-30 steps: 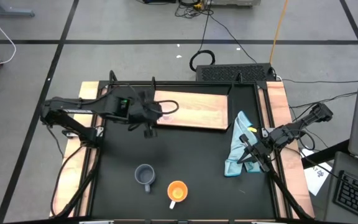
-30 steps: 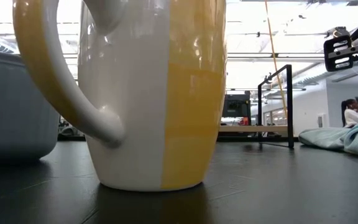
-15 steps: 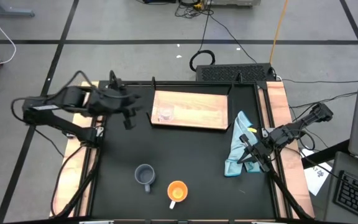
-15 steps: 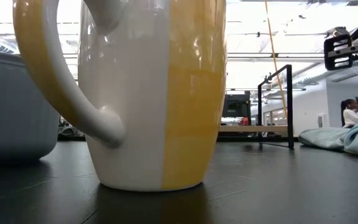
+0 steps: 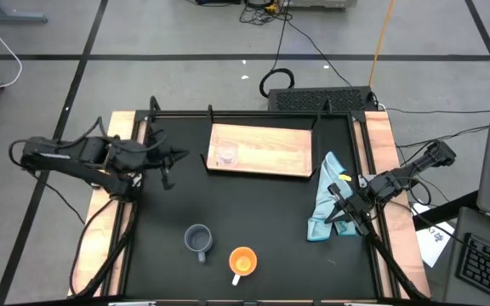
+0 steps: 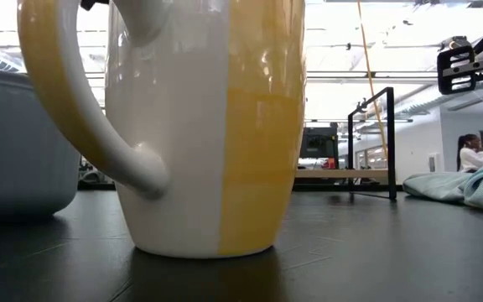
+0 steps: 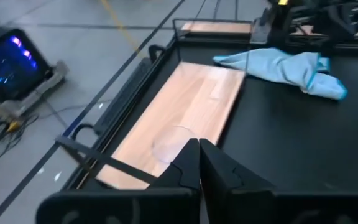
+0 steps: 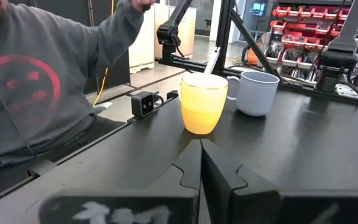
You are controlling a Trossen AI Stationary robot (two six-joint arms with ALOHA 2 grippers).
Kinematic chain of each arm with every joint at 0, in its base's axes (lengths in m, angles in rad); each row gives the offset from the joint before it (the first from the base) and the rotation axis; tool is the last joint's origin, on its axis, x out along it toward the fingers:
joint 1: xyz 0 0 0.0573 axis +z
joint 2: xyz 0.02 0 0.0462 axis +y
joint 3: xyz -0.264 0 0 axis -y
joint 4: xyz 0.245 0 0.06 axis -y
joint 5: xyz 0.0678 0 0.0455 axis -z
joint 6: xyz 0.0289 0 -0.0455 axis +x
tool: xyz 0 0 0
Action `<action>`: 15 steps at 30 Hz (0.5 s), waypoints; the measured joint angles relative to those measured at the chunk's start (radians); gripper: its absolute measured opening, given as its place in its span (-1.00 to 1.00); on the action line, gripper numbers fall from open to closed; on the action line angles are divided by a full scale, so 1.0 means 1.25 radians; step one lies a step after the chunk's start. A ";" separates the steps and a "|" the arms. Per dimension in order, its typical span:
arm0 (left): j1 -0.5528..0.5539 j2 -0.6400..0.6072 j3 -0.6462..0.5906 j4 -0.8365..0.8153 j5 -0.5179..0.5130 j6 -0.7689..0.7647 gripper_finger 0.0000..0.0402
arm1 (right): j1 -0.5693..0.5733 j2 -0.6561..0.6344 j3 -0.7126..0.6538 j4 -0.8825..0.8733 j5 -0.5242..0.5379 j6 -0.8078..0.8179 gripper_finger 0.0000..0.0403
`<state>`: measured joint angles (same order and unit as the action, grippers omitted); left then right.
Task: Stack small to large cups/mugs on shelf
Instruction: Put the gray mug on the shelf
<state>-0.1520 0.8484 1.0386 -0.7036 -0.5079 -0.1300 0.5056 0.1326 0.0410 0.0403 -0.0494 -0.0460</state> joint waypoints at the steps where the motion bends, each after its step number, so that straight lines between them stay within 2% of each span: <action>1: -0.008 -0.020 -0.035 0.032 -0.003 0.003 -0.98 | 0.000 0.000 0.000 0.001 0.000 0.001 -1.00; 8: -0.055 -0.195 -0.290 0.303 0.008 0.029 -0.99 | 0.000 0.000 0.000 0.015 0.000 0.030 -1.00; 15: -0.080 -0.304 -0.505 0.436 0.002 0.012 -0.99 | 0.000 0.000 0.000 0.047 0.000 0.026 -1.00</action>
<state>-0.2519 0.4678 0.4080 -0.1582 -0.5053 -0.1144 0.5059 0.1326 0.0410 0.0988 -0.0498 -0.0133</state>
